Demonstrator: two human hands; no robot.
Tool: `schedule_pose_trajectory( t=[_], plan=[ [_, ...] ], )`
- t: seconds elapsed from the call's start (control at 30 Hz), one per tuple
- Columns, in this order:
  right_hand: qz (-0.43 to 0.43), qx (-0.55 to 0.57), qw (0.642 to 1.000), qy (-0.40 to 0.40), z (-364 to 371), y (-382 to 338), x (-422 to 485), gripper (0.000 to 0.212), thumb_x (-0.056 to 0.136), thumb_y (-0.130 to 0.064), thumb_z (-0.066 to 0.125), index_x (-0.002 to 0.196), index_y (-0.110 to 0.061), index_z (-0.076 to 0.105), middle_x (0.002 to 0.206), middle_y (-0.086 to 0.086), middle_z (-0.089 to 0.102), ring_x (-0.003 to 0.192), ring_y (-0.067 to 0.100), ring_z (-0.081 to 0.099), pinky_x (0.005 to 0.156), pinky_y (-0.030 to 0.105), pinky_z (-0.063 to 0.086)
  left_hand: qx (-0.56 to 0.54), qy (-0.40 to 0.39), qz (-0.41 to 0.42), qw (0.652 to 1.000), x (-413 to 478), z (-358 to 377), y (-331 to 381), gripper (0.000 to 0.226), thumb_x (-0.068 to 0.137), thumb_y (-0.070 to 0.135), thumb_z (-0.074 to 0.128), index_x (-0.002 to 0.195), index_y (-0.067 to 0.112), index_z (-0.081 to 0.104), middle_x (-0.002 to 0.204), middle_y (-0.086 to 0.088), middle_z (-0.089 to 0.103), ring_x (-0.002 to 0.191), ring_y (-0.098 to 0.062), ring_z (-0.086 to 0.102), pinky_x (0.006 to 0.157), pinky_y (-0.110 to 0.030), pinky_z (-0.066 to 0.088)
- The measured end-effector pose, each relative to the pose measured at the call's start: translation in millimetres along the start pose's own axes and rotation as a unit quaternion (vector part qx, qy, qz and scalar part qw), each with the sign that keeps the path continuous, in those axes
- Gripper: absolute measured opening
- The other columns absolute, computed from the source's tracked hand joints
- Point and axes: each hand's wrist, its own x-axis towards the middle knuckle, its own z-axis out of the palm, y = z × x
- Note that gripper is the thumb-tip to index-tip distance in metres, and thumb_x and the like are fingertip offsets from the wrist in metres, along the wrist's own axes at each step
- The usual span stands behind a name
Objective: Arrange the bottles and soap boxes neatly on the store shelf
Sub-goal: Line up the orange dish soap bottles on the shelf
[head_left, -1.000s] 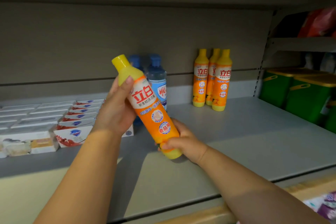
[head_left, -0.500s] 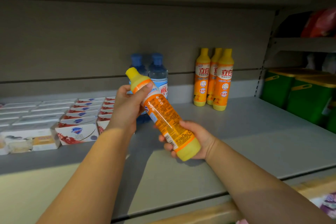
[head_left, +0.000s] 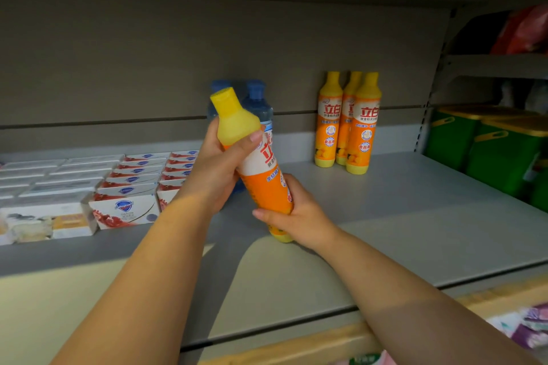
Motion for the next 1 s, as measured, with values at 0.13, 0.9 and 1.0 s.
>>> schedule_pose_trajectory(
  t=[0.13,0.9,1.0],
  plan=[
    [0.036,0.038,0.996,0.067,-5,6,7,0.053,0.067,-0.028,0.083,0.101,-0.040,0.045,0.103,-0.017,0.057,0.094,0.005,0.058,0.073,0.020,0.049,0.164,-0.010,-0.031,0.986,-1,-6,-25,0.036,0.078,0.060,0.051,0.104,0.037,0.058,0.097,0.020,0.068,0.096,-0.002,0.064,0.077,-0.017,0.052],
    [0.075,-0.105,0.901,0.415,-67,67,89,0.062,0.080,-0.034,0.072,0.127,-0.013,0.037,0.123,0.004,0.047,0.103,0.015,0.048,0.086,0.028,0.044,0.663,-0.211,-0.053,0.716,-12,-30,-95,0.047,0.094,0.044,0.047,0.137,0.026,0.046,0.141,0.004,0.042,0.129,-0.014,0.036,0.103,-0.022,0.027],
    [0.084,-0.149,0.886,0.430,-80,74,102,0.066,0.080,-0.038,0.071,0.129,-0.009,0.038,0.129,0.010,0.047,0.112,0.023,0.049,0.091,0.032,0.043,0.663,-0.207,-0.048,0.718,-11,-31,-98,0.047,0.093,0.044,0.048,0.137,0.029,0.046,0.141,0.005,0.041,0.131,-0.014,0.034,0.105,-0.022,0.025]
  ],
)
